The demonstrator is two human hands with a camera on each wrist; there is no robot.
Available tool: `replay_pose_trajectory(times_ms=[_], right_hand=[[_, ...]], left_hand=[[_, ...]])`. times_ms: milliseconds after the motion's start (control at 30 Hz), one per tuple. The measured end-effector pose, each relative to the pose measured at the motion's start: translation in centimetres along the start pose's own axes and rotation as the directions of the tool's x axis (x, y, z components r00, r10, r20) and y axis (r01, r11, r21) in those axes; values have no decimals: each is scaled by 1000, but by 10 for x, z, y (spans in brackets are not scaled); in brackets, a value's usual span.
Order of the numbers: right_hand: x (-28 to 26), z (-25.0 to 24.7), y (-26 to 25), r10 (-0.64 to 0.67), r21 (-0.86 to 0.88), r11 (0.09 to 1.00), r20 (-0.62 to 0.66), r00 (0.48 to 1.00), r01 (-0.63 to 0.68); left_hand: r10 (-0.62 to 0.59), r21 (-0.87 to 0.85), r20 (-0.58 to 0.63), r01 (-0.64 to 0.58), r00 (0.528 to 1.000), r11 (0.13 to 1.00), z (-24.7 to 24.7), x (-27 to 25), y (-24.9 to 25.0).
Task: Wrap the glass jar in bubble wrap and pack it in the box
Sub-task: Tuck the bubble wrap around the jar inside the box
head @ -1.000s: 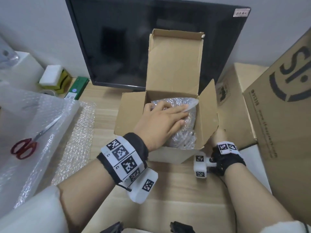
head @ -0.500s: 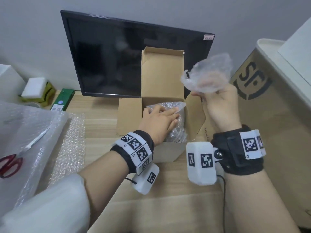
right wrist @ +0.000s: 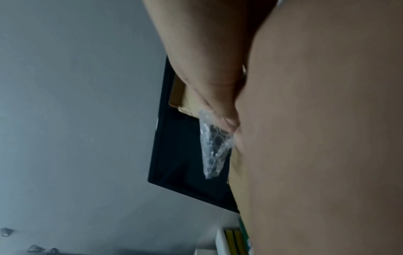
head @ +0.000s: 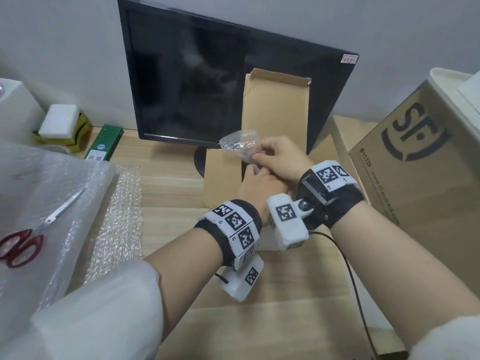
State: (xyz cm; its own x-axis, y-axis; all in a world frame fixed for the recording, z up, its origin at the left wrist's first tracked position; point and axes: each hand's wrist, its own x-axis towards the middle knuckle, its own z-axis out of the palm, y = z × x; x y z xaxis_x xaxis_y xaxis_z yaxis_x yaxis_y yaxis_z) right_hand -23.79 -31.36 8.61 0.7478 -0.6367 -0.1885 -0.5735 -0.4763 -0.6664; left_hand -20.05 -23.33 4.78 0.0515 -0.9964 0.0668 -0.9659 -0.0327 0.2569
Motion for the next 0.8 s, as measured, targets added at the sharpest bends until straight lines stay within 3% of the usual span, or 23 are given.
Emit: replay_pose_trajectory(times_ms=[100, 200, 367, 533, 700, 800], right_hand=[[2, 6, -6, 18, -119, 993, 180, 983, 4], [5, 8, -7, 104, -274, 961, 225, 969, -40], [5, 0, -5, 54, -130, 991, 95, 994, -41], [12, -2, -1, -136, -247, 965, -202, 970, 83], [18, 2, 1, -224, -272, 946, -161, 961, 175], [18, 2, -4, -159, -305, 943, -60, 985, 133]], left_hand=[[-51, 55, 91, 47, 995, 997, 2, 3, 1], [-99, 77, 130, 90, 987, 993, 1, 3, 4], [18, 48, 40, -20, 999, 999, 3, 1, 0], [31, 55, 57, -34, 998, 998, -5, -5, 1], [9, 21, 113, -11, 994, 1000, -11, -7, 1], [-16, 43, 114, 11, 993, 999, -13, -4, 3]])
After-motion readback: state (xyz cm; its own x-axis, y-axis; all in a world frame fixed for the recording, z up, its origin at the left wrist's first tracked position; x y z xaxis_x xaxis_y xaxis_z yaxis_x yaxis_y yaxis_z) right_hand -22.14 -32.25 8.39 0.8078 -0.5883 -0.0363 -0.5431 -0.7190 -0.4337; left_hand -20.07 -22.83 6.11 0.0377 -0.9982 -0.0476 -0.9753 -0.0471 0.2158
